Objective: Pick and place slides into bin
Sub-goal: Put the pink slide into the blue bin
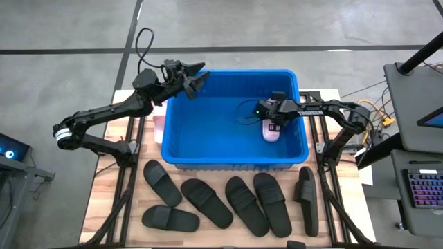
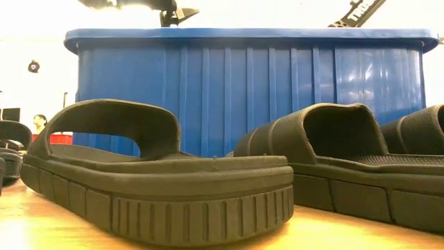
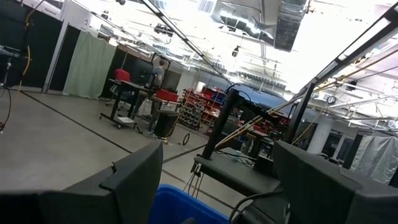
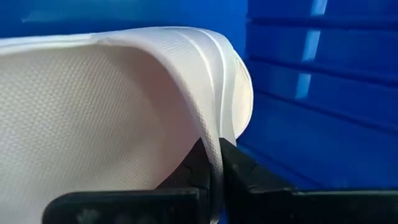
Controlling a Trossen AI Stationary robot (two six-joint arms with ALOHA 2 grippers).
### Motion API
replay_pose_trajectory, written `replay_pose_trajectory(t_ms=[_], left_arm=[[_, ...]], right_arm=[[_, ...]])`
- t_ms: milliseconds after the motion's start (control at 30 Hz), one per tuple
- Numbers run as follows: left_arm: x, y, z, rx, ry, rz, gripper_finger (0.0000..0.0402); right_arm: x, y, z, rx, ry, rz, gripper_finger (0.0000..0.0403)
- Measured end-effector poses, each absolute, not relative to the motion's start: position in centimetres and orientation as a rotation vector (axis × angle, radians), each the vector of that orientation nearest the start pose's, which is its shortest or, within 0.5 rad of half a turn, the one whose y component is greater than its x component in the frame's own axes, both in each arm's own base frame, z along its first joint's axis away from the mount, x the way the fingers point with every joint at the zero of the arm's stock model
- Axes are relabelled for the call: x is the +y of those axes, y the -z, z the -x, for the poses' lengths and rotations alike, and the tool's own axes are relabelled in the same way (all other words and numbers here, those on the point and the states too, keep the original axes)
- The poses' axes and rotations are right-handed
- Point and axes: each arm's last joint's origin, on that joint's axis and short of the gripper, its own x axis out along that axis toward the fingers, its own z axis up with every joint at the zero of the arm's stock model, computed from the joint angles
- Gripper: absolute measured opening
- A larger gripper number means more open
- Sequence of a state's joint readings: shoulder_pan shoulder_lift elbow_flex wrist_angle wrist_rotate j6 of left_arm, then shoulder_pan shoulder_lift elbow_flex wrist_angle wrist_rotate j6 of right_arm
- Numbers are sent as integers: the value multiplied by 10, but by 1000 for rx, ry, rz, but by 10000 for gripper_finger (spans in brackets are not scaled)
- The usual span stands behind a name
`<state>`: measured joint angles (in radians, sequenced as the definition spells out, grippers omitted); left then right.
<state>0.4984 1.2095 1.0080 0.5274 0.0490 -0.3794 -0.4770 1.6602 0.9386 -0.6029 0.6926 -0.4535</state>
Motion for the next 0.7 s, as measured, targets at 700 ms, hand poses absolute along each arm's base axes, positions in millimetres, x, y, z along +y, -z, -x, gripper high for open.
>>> replay_pose_trajectory(t_ms=[700], left_arm=[[128, -389, -239, -374, -384, 288, 288]], right_arm=[[-168, -165, -239, 1662, 487, 625, 9]])
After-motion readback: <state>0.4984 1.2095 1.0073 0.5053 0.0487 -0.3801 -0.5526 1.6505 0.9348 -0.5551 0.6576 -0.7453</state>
